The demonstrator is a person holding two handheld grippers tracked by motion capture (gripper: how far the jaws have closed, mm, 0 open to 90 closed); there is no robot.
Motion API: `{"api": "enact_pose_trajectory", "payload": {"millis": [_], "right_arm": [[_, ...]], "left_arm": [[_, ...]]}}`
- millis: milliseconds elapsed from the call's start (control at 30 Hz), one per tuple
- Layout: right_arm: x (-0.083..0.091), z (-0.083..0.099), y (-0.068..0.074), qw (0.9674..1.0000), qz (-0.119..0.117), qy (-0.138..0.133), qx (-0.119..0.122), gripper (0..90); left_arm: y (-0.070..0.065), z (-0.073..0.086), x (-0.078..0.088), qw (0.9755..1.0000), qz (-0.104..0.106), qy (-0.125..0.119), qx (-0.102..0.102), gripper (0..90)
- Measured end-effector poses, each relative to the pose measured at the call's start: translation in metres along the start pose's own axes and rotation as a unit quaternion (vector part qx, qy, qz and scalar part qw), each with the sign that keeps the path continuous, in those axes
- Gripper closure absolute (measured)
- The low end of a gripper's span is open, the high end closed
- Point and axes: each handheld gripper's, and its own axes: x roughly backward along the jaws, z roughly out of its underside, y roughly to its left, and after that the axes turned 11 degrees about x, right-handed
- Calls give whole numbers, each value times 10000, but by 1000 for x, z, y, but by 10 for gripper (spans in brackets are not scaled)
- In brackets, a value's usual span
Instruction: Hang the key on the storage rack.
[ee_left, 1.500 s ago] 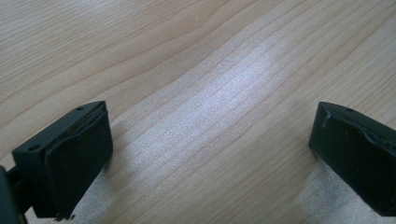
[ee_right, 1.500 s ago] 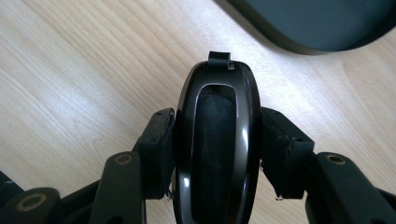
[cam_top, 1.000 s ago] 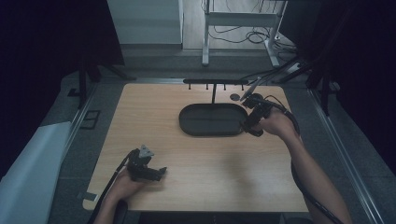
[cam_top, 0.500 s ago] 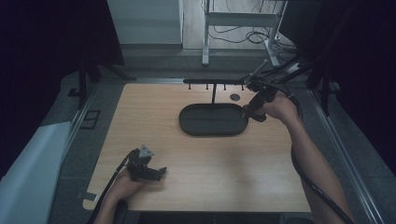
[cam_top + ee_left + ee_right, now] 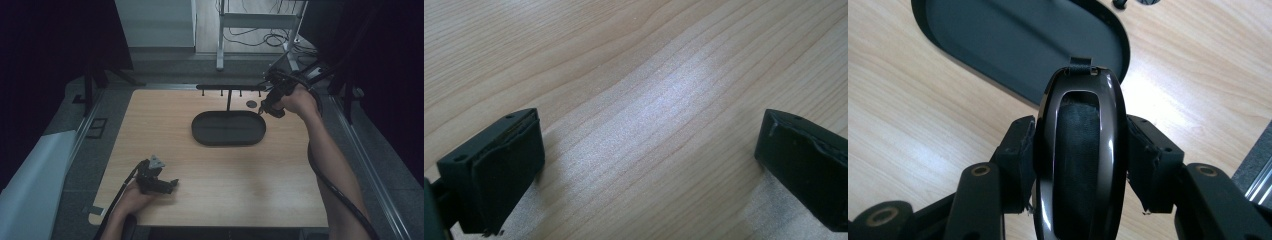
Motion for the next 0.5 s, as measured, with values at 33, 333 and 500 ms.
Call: {"api": "enact_pose_trajectory", "payload": {"millis": [33, 333, 500], "right_arm": [[1, -2, -1, 10000, 4, -15, -29, 487], [14, -14, -11, 9996, 101, -149, -203, 487], [20, -21, -13, 9994, 162, -210, -236, 487]], "left_arm": [[0, 0, 0, 10000, 0, -1, 0, 0], [0, 0, 0, 10000, -1, -12, 12, 0], [0, 0, 0, 10000, -2, -10, -1, 0]]}}
